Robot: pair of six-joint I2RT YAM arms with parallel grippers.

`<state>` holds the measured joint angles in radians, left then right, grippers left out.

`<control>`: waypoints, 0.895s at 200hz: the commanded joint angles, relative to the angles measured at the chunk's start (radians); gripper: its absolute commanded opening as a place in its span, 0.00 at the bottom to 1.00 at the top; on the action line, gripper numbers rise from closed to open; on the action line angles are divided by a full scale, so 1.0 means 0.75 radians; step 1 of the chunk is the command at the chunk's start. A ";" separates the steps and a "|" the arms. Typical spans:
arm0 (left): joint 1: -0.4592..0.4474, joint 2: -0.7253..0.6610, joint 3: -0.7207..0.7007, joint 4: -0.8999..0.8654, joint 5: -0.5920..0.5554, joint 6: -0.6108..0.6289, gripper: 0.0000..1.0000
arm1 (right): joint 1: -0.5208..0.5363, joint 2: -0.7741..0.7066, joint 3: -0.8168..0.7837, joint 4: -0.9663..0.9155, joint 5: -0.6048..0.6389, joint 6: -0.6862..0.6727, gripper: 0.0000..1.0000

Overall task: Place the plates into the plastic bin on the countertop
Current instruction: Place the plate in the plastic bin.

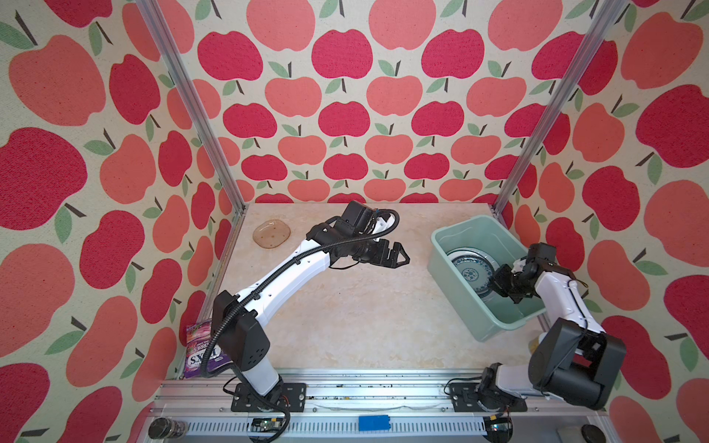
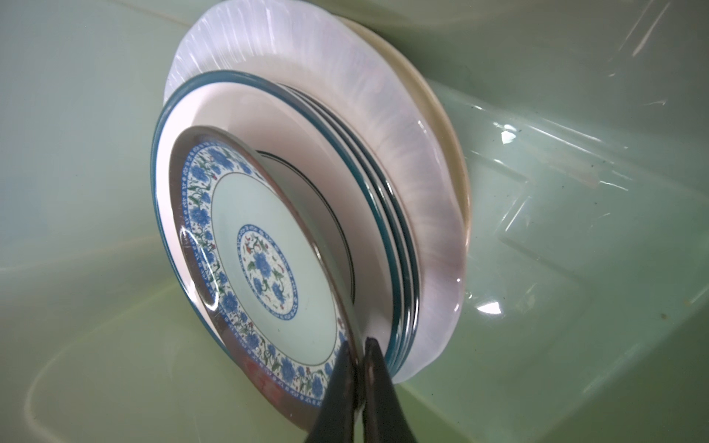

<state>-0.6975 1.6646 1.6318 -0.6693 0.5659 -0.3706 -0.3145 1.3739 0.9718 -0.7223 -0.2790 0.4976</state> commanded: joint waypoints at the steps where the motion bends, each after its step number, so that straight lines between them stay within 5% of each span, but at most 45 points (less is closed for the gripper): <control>1: 0.009 -0.014 -0.003 -0.012 0.013 0.029 0.99 | 0.012 0.005 0.042 -0.063 0.052 -0.027 0.11; 115: 0.046 -0.103 -0.095 0.007 -0.012 0.017 0.99 | 0.086 -0.124 0.188 -0.178 0.074 0.005 0.33; 152: 0.153 -0.176 -0.145 0.010 -0.094 -0.036 0.99 | 0.269 -0.270 0.342 -0.201 0.082 0.087 0.50; 179: 0.302 -0.285 -0.195 0.024 -0.174 -0.112 0.99 | 0.545 -0.346 0.470 -0.094 0.146 0.198 0.59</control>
<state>-0.5587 1.5394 1.5166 -0.6617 0.5129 -0.3950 -0.0483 1.1652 1.2385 -0.8330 -0.2100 0.5610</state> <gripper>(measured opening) 0.992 0.567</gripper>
